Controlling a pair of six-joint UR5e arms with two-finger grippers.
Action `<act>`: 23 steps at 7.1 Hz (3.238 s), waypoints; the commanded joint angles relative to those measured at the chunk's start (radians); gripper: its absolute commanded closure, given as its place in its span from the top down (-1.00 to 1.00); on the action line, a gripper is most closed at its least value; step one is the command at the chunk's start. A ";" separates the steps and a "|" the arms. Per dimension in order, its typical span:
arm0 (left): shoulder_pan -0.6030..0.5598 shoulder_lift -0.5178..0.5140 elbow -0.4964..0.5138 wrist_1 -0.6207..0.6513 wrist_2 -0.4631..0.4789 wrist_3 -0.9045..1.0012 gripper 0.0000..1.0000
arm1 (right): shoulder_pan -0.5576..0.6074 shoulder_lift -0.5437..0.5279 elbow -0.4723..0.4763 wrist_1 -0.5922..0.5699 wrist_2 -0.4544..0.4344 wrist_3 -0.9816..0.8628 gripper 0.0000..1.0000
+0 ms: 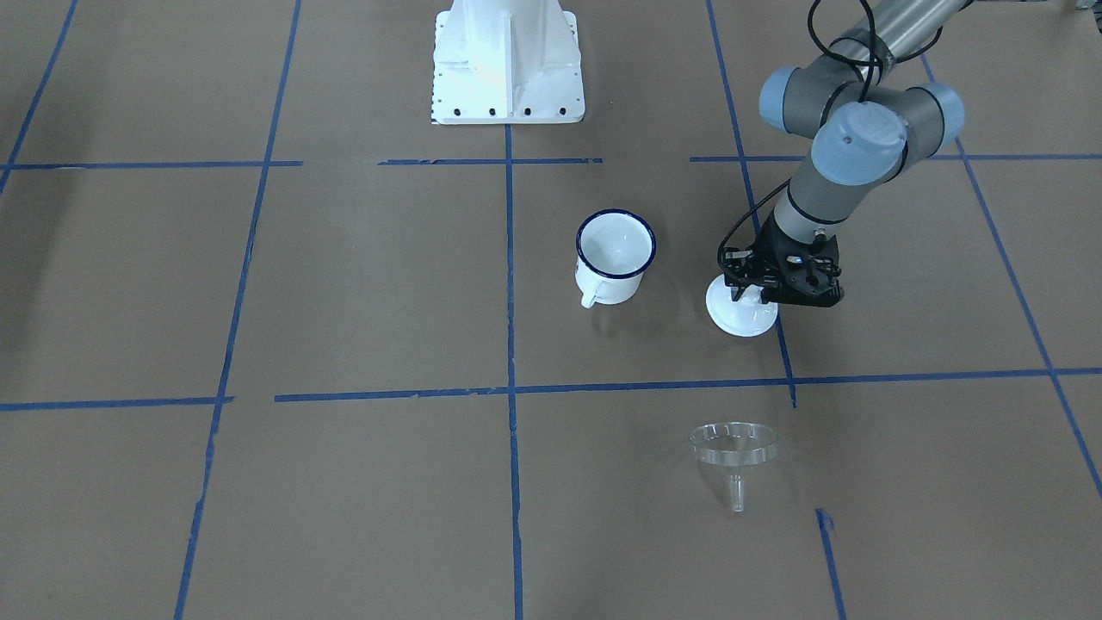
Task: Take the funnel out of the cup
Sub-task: 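Lower the left gripper and close it on the lid knob, then lift the lid and carry it over the white mug, then lower the lid onto the mug and open the left gripper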
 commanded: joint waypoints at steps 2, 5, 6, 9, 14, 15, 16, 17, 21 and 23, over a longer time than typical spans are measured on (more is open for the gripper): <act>0.000 0.000 -0.026 0.019 -0.002 0.001 -1.00 | 0.000 0.000 0.000 0.000 0.000 0.000 1.00; -0.020 -0.044 -0.259 0.397 -0.001 0.020 -1.00 | 0.000 0.000 0.000 0.000 0.000 0.000 1.00; -0.044 -0.075 -0.308 0.491 -0.001 0.020 -1.00 | 0.000 0.000 0.001 0.000 0.000 0.000 1.00; -0.044 -0.228 -0.332 0.657 -0.074 -0.002 -1.00 | 0.000 0.000 0.001 0.000 0.000 0.000 1.00; 0.097 -0.362 -0.212 0.639 -0.067 -0.250 -1.00 | 0.000 0.000 0.001 0.000 0.000 0.000 1.00; 0.098 -0.362 -0.178 0.590 -0.058 -0.252 -1.00 | 0.000 0.001 0.000 0.000 0.000 0.000 1.00; 0.097 -0.363 -0.148 0.552 -0.047 -0.255 -1.00 | 0.000 0.000 0.000 0.000 0.000 0.000 1.00; 0.097 -0.362 -0.129 0.520 -0.047 -0.255 -1.00 | 0.000 0.000 0.001 0.000 0.000 0.000 1.00; 0.100 -0.350 -0.115 0.492 -0.045 -0.256 -1.00 | 0.000 0.000 0.000 0.000 0.000 0.000 1.00; 0.100 -0.350 -0.117 0.492 -0.045 -0.258 -1.00 | 0.000 0.001 0.001 0.000 0.000 0.000 1.00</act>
